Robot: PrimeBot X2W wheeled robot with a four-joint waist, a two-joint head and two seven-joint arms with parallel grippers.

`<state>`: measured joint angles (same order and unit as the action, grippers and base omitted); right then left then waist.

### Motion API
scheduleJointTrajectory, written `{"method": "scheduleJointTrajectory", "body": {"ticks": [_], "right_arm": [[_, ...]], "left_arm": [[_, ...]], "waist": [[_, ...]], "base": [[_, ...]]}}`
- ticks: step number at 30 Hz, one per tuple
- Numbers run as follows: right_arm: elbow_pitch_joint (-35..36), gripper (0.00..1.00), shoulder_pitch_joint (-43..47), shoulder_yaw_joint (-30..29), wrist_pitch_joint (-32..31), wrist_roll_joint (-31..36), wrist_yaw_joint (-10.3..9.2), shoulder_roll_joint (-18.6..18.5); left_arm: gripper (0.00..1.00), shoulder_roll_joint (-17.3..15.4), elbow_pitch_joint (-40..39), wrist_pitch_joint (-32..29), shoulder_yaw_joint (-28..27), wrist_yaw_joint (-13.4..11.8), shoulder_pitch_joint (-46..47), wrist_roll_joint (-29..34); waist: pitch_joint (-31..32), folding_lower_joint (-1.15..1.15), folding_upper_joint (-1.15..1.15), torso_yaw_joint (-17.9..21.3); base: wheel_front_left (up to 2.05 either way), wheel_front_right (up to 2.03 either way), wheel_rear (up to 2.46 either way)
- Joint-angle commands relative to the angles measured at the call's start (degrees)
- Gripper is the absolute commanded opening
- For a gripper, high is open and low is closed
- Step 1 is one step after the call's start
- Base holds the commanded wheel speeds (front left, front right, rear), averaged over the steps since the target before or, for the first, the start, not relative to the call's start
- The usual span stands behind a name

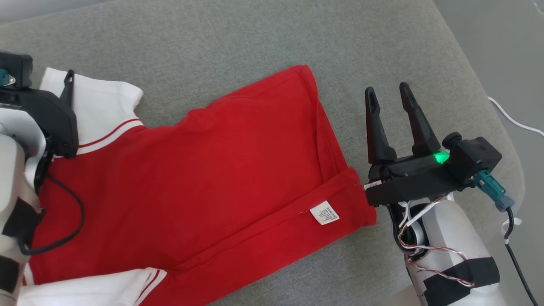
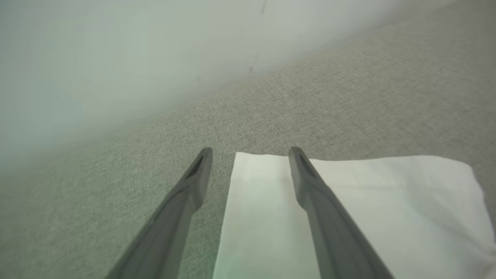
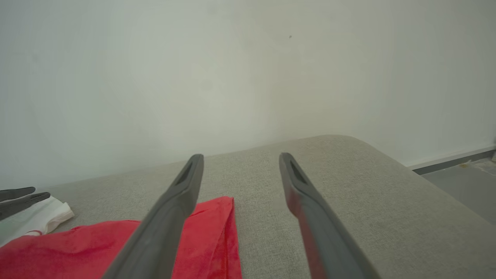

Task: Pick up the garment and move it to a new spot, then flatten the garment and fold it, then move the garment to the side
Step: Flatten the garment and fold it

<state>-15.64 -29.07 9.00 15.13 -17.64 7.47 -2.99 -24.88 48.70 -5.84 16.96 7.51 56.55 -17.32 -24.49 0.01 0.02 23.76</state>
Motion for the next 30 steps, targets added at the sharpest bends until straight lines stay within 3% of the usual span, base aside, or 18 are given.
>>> {"method": "scheduleJointTrajectory", "body": {"ticks": [1,11,12,13,18,30], "right_arm": [[0.09,1.00,-0.48,0.16,0.01,-0.24,0.08,0.16],[-0.87,1.00,-1.13,0.70,0.01,-0.28,0.08,0.16],[-1.25,1.00,-1.27,0.86,0.01,-0.12,0.08,0.14],[-1.69,1.00,-1.52,0.97,0.01,-0.06,0.08,0.14],[-8.34,1.00,-4.45,2.55,0.02,-1.31,0.08,-1.02],[-35.23,1.00,-22.81,7.78,-5.03,-9.97,0.08,-5.45]], "left_arm": [[1.00,-0.63,0.38,-0.24,0.23,-0.06,0.79,-0.19],[1.00,-0.65,8.56,-3.37,2.15,-0.08,3.95,-2.63],[0.28,-0.21,9.19,-3.48,2.12,-0.08,4.22,-3.15],[0.00,0.32,9.50,-3.46,2.37,-0.08,4.44,-3.49],[0.00,1.68,9.26,-2.18,2.93,-0.08,5.11,-5.60],[0.00,5.31,1.64,5.40,5.87,-0.08,6.44,-9.43]], "waist": [[-1.20,-0.01,-0.02,1.18],[-2.08,-0.01,-0.02,1.48],[-2.01,-0.01,-0.02,1.29],[-1.86,-0.01,-0.02,1.04],[-0.79,-0.01,-0.02,-0.92],[0.03,-0.01,-0.02,-8.75]], "base": [[0.00,0.00,0.00],[0.00,0.00,0.00],[0.00,0.00,0.00],[0.00,0.00,0.00],[0.00,0.00,0.00],[0.00,0.00,0.00]]}}
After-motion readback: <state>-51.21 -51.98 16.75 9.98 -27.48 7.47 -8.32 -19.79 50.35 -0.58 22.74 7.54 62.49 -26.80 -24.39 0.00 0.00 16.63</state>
